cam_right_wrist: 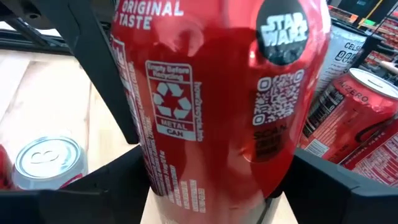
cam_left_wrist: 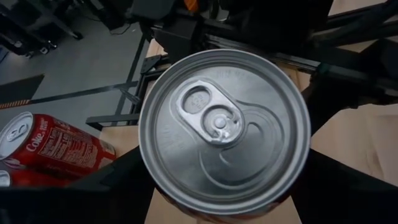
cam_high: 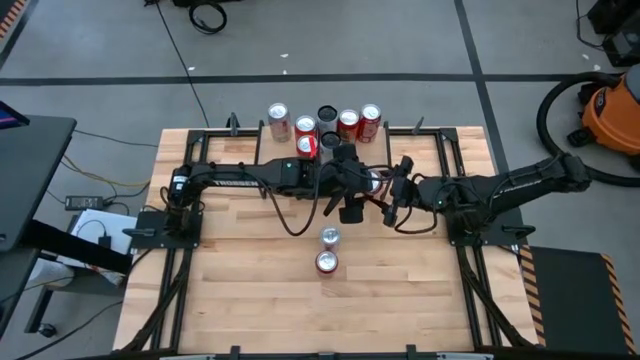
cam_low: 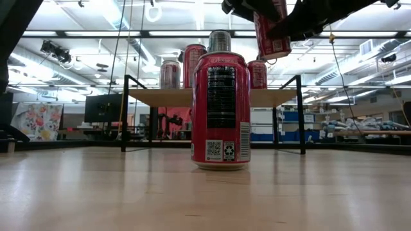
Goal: Place canned beverage on shelf
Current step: Put the red soda can on the shelf aligned with the other red soda can
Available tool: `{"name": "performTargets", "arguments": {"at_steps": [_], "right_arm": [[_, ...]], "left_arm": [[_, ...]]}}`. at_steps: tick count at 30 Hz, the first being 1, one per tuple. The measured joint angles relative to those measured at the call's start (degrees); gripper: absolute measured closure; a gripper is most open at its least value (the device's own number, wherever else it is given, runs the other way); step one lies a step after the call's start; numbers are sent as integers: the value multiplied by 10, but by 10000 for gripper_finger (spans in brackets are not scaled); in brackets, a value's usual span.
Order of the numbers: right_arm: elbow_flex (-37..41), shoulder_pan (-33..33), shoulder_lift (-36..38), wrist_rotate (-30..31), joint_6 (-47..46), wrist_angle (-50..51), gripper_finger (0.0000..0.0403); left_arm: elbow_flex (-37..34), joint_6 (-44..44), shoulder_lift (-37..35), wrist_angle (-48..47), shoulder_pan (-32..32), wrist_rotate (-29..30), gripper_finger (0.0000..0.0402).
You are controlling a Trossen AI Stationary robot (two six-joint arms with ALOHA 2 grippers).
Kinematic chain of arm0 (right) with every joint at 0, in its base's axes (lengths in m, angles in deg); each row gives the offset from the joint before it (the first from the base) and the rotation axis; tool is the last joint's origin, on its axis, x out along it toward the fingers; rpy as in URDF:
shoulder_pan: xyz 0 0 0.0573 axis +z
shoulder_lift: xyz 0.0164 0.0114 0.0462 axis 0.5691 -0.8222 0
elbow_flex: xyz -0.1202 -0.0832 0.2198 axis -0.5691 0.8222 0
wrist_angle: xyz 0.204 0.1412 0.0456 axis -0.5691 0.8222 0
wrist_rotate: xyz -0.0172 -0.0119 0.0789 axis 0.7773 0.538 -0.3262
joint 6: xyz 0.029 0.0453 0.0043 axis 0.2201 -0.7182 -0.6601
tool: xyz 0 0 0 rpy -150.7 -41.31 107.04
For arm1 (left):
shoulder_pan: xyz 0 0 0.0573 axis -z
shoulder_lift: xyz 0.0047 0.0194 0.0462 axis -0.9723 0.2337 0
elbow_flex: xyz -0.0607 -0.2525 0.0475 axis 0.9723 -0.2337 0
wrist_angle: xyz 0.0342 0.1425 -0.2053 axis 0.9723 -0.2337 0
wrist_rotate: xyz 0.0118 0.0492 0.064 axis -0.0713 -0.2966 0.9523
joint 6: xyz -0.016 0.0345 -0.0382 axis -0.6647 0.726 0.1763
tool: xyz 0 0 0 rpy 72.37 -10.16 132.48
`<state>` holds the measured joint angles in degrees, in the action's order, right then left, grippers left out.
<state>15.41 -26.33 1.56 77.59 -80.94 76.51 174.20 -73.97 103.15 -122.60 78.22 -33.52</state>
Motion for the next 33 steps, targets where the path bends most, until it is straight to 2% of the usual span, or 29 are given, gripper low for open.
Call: {"name": "performTargets", "arguments": {"at_steps": [5, 12, 17, 27, 33], "right_arm": [[0, -3, 0, -7, -3, 0, 95], [0, -3, 1, -14, -6, 8, 94], [1, -1, 11, -7, -6, 9, 93], [10, 10, 28, 26, 3, 0, 91], [64, -27, 36, 5, 28, -107, 90]], "left_arm": [[0, 5, 0, -1, 2, 1, 83], [1, 17, -13, 2, 11, 1, 29], [1, 10, -27, -37, 19, 10, 8], [-17, -51, -90, -148, 99, 133, 6], [-119, -96, -148, -129, 183, 190, 5]]}}
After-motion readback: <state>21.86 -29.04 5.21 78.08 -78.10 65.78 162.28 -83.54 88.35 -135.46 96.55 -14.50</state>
